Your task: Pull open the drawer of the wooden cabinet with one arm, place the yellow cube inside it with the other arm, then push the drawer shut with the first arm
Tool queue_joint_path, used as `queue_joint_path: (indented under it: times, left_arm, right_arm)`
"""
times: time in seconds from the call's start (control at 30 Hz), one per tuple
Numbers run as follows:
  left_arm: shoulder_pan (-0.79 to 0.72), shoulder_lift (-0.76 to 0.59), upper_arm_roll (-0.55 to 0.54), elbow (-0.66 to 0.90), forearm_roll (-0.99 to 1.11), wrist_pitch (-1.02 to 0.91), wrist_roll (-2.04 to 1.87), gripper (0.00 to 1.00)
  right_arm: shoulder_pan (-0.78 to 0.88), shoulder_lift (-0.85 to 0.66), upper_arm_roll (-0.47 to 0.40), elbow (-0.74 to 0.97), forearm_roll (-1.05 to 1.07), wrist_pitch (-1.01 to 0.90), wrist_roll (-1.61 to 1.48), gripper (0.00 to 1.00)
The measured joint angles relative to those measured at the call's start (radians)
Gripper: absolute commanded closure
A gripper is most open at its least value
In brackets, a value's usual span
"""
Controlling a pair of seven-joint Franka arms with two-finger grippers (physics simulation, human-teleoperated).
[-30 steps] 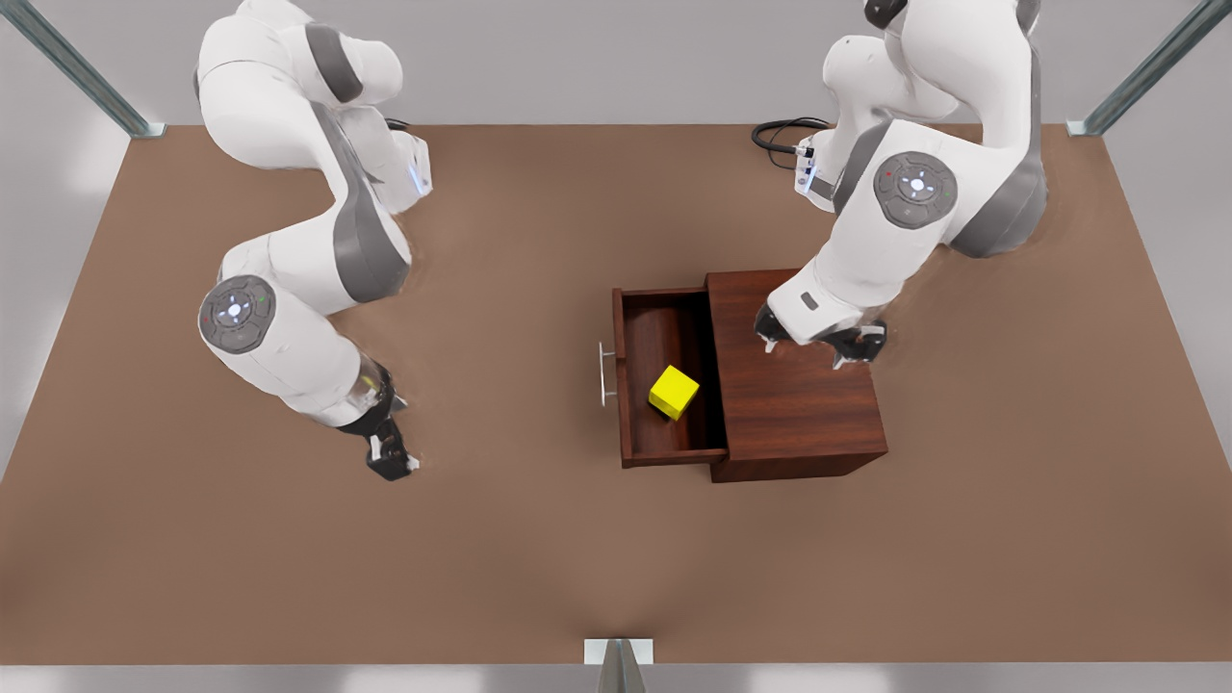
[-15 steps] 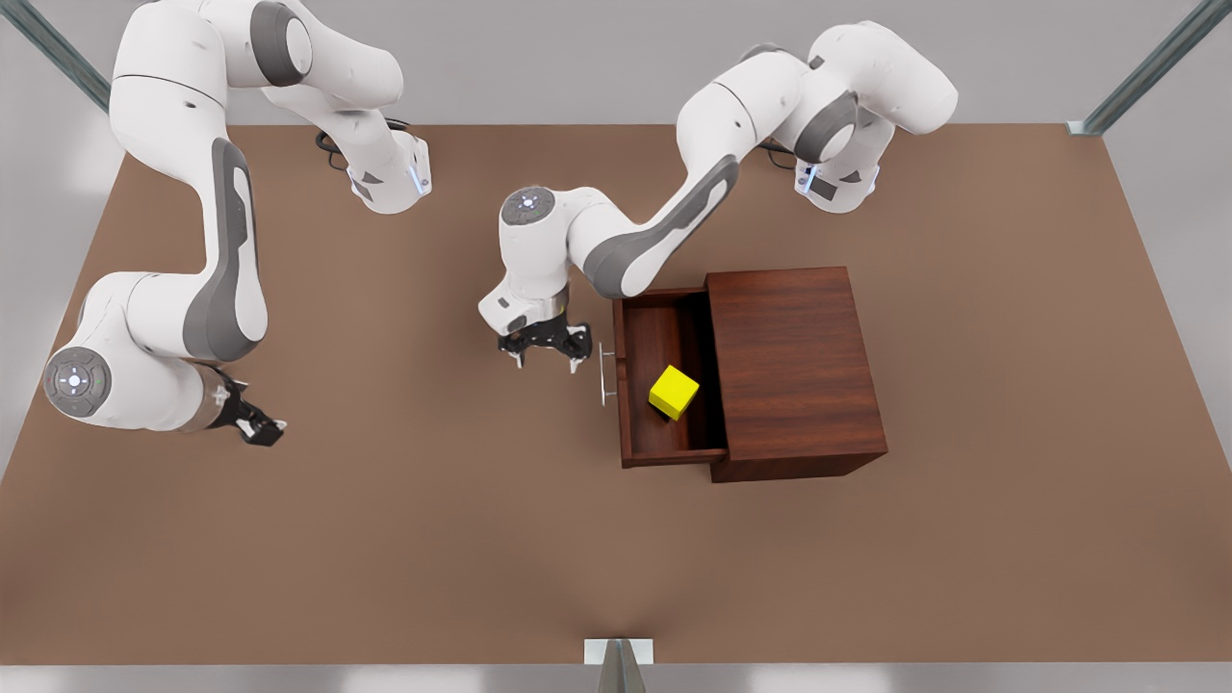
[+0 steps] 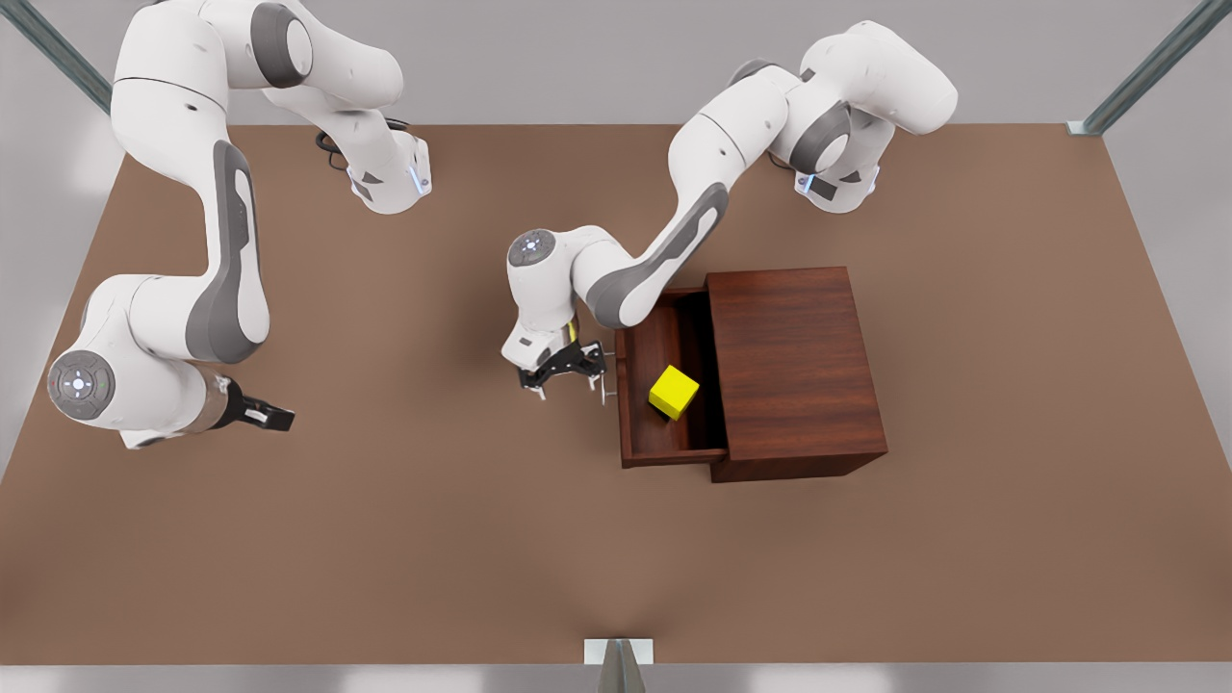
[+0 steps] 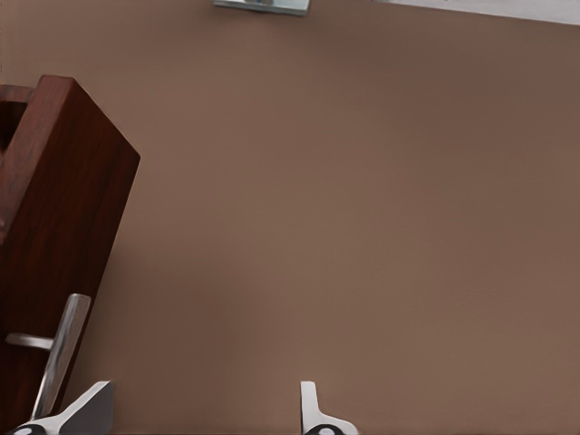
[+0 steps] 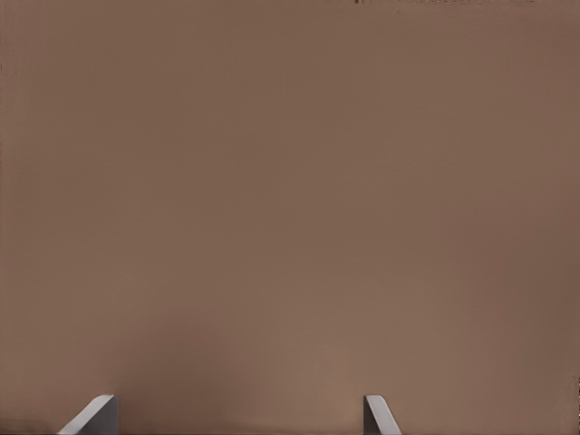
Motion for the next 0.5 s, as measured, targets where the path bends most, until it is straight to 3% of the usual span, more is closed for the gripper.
queue_joint_path:
  times: [0.5]
  left_arm:
    - [0.087, -0.013, -0.001, -0.024, -0.012, -0.074, -0.007, 0.00]
  right_arm:
    - [0.000, 0.001, 0.000, 0.000, 0.001, 0.000, -0.156, 0.00]
